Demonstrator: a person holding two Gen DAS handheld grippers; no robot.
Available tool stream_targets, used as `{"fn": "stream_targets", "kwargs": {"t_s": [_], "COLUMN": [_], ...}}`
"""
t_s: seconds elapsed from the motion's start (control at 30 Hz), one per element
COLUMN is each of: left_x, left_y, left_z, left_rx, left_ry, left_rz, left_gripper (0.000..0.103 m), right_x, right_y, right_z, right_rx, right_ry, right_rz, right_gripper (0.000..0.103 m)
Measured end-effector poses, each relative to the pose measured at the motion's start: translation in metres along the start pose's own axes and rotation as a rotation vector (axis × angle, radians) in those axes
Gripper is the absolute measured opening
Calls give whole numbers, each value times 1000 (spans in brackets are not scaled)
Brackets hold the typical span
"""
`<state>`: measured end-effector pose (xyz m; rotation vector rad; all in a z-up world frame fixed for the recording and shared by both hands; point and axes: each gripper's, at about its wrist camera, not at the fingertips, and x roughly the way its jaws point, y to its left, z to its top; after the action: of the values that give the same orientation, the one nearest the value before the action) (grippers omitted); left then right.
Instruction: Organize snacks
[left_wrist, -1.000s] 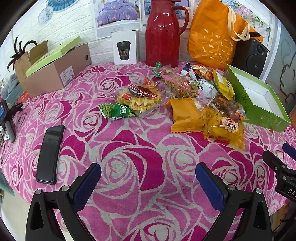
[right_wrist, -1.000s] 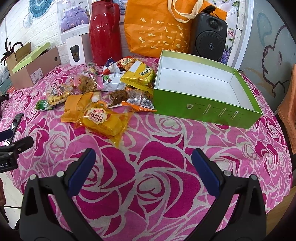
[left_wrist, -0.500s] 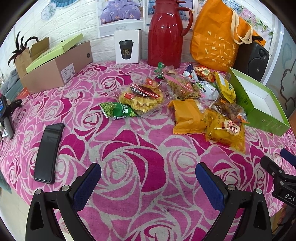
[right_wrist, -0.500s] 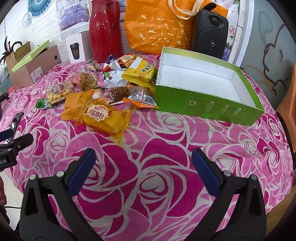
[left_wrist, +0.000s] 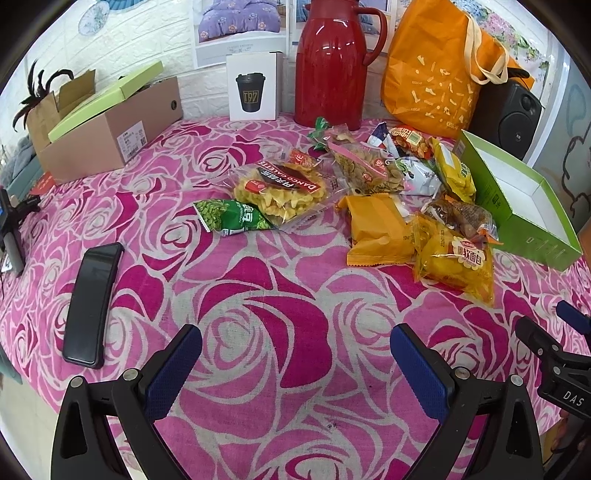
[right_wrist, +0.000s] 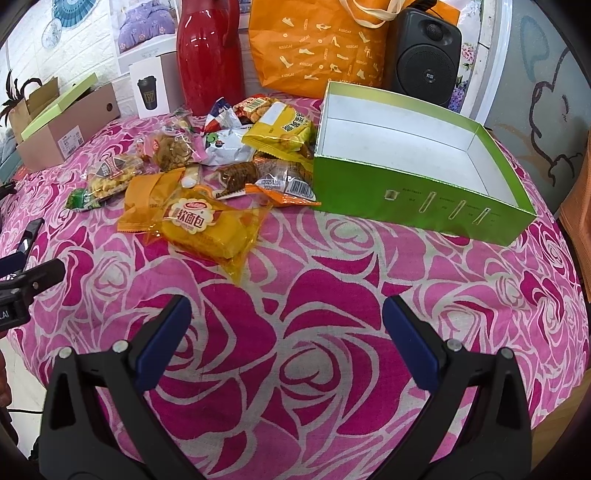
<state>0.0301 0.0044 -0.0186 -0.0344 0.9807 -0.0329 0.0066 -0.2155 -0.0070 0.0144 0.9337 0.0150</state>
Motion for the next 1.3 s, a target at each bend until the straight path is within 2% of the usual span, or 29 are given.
{"fn": "stream_targets", "kwargs": {"t_s": [0.17, 0.3, 0.5, 0.53, 0.6, 0.73, 0.77, 0.8, 0.83, 0.87, 0.9, 0.93, 1.1, 1.27, 1.3], "left_x": [7, 13, 10, 11, 13, 26, 30, 34, 38, 42, 45, 46, 63, 83, 85], "left_y": [1, 4, -1, -2, -5, -12, -15, -18, -22, -26, -31, -32, -46, -48, -47], "left_z": [3, 11, 29, 33, 41, 51, 53, 55, 57, 58, 61, 64, 76, 76, 76], "left_rx": [-3, -19, -6, -6, -7, -22, -22, -18, -11, -3, 4, 9, 48, 51, 47], "left_ry": [17, 44, 19, 15, 16, 57, 68, 78, 83, 85, 84, 82, 83, 140, 146], "left_rz": [-1, -52, -164, -182, -214, -266, -276, -277, -270, -266, -270, -274, -257, -259, -261], "left_gripper": [103, 103, 103, 103, 99, 80, 77, 77, 77, 77, 77, 77, 77, 59, 59], "right_x": [7, 7, 19, 21, 31, 45, 48, 52, 56, 61, 63, 64, 52, 40, 41], "right_y": [-1, 0, 14, 18, 27, 42, 44, 44, 42, 40, 37, 32, 7, 6, 7], "right_z": [2, 8, 34, 36, 40, 45, 47, 49, 50, 51, 51, 51, 38, 25, 25], "right_rx": [-5, -38, -276, -323, -425, -542, -549, -543, -531, -512, -493, -461, -330, -347, -354], "right_ry": [-1, -62, -90, -95, -93, -94, -103, -101, -89, -72, -50, -32, 28, 36, 35], "right_rz": [23, 156, 373, 382, 372, 366, 369, 373, 376, 374, 390, 407, 423, 409, 407], "right_gripper": [103, 103, 103, 103, 103, 102, 100, 91, 77, 68, 51, 43, 43, 46, 48]}}
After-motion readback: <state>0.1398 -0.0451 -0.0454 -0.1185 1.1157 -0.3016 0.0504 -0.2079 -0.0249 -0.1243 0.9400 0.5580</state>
